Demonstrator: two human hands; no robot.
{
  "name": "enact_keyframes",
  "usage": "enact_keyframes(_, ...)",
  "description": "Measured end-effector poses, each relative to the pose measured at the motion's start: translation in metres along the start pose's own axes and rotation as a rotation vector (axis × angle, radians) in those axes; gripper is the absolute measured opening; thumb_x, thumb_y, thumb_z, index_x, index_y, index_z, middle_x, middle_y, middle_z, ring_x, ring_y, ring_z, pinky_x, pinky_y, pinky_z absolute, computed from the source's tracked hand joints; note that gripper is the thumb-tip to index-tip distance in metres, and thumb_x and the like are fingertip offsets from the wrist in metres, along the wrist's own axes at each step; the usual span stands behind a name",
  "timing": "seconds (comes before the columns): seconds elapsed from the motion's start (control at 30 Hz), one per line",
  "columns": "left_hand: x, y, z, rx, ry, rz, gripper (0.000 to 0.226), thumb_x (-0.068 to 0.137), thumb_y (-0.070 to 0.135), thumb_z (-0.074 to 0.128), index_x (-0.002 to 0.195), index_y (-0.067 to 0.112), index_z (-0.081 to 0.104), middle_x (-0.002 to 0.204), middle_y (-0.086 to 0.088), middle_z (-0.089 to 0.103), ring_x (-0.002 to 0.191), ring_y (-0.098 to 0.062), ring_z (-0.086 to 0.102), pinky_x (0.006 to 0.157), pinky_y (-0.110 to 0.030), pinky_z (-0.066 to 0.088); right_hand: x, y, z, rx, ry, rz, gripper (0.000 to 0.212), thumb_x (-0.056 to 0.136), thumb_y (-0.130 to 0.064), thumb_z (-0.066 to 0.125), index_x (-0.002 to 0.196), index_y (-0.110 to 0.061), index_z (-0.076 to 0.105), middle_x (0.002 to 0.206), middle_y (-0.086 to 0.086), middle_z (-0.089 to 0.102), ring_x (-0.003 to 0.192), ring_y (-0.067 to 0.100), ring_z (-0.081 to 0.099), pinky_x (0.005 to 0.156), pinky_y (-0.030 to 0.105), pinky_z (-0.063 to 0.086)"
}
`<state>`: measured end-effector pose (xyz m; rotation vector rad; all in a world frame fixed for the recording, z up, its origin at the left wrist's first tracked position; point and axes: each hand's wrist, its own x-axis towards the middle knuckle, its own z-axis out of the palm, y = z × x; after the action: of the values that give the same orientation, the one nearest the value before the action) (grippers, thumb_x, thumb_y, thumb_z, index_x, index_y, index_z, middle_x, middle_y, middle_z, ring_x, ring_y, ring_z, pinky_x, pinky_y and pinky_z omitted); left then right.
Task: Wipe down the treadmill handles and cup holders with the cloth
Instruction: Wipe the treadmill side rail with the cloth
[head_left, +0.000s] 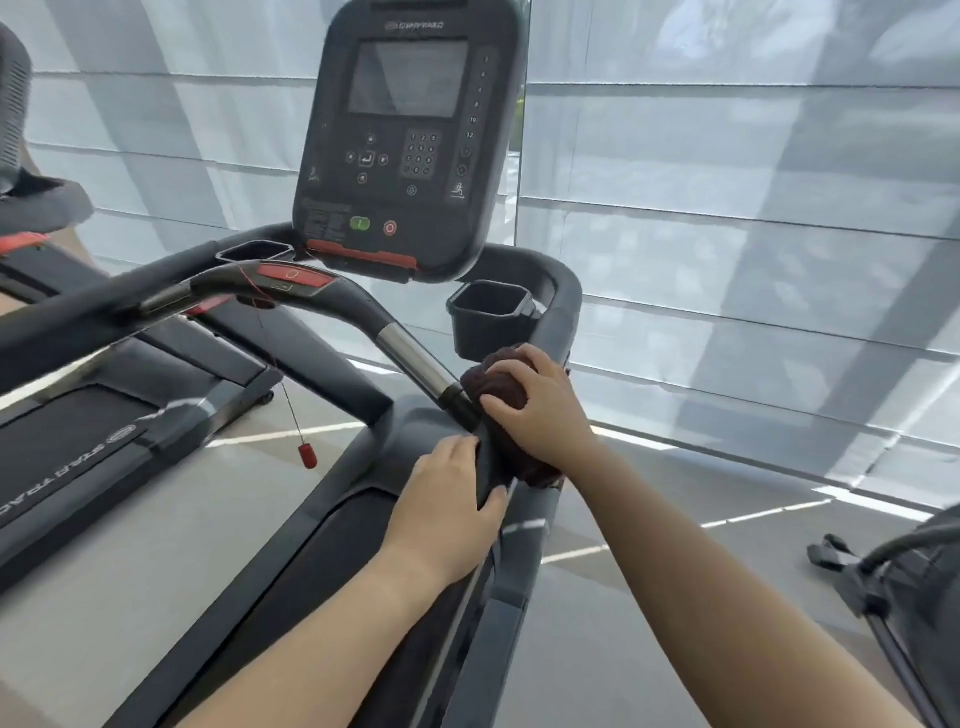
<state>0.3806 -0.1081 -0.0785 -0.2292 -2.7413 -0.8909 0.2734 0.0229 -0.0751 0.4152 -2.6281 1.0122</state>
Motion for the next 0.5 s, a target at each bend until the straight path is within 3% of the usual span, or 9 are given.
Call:
enact_keyframes(0.2, -0.001, 0.002, -0.001, -0.012, -0.005, 0.02, 0.042, 0.084, 0.033, 0.055, 0.122, 0.019, 0.044, 0.118, 0.0, 0.052, 0.108, -0.02, 0.048, 0.092, -0.034, 0.047, -0.021, -0.005, 0.003, 0.077, 0.034, -0.044, 0.037, 0.078, -0.049, 0.06, 0.112, -0.035, 0.057, 0.132, -0.011, 0.04, 0.122, 0.019, 0.037, 0.105, 0.037, 0.03)
enact_keyframes(0.4, 0.001, 0.0, -0.001, -0.008, -0.012, -0.015, 0.047, 0.083, 0.039, 0.053, 0.126, 0.021, 0.043, 0.121, 0.004, 0.05, 0.107, -0.015, 0.048, 0.09, -0.032, 0.048, 0.014, 0.005, 0.0, 0.022, -0.084, 0.035, 0.051, 0.082, -0.047, 0.057, 0.132, -0.04, 0.047, 0.152, -0.008, 0.027, 0.137, 0.019, 0.022, 0.109, 0.042, 0.022)
enact_keyframes(0.5, 0.002, 0.004, -0.008, -0.011, -0.045, -0.04, 0.05, 0.084, 0.039, 0.055, 0.129, 0.021, 0.043, 0.126, 0.002, 0.05, 0.111, -0.016, 0.049, 0.094, -0.033, 0.047, 0.01, 0.0, -0.005, -0.007, -0.073, 0.011, 0.047, 0.083, -0.046, 0.056, 0.128, -0.036, 0.051, 0.145, -0.008, 0.034, 0.132, 0.023, 0.029, 0.105, 0.04, 0.027)
